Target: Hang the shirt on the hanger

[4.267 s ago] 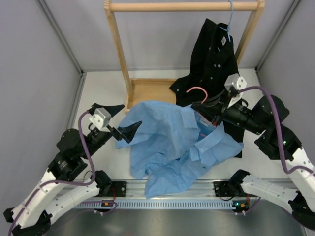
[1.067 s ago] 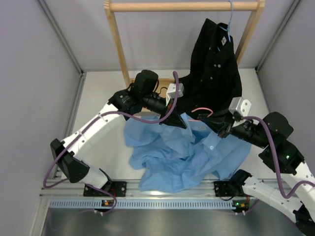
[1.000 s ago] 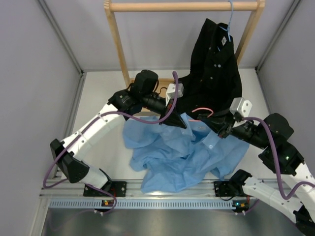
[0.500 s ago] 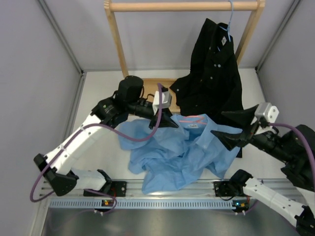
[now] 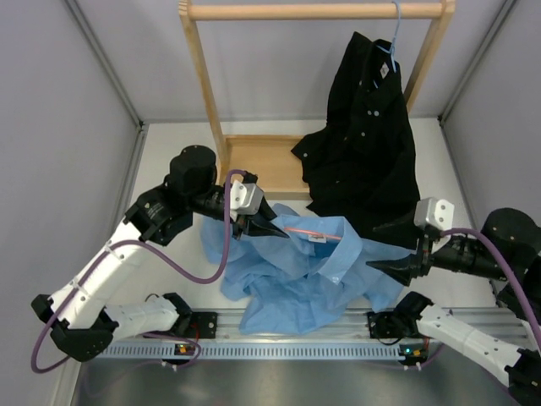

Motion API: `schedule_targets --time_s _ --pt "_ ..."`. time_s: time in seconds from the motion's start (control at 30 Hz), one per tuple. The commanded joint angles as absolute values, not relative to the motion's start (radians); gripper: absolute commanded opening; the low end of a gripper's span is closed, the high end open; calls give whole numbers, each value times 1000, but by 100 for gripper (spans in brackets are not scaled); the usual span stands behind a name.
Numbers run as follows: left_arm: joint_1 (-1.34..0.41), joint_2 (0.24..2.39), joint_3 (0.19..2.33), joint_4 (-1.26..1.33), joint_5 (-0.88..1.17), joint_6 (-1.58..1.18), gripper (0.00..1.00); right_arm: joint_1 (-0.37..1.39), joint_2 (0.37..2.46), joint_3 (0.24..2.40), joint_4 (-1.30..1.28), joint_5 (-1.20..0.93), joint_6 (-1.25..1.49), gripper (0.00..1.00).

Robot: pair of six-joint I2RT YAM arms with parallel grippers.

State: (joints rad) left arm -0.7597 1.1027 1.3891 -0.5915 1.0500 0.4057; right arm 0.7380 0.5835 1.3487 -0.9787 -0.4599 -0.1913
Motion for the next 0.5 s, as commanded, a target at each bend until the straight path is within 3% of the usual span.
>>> schedule_targets --time_s 0.0,0.17,0.37,0.4,0.43,0.47 --pt "-756 1104 1426 -563 1123 403 0 749 626 1353 -1019 -598 -265 65" --pt "-756 1161 1517 -626 1153 387 0 749 672 1350 -976 -580 -285 59" --pt "-756 1219 1581 -641 1181 344 0 749 699 1351 -900 -600 -288 43" --pt "-755 1226 1601 -643 1186 336 0 749 701 1350 -899 -595 -293 37" --pt "-749 1233 1609 -641 1186 330 0 749 703 1350 -897 -594 -302 15" --pt "-747 1235 1617 -644 1171 324 0 749 698 1348 -896 -591 -305 0"
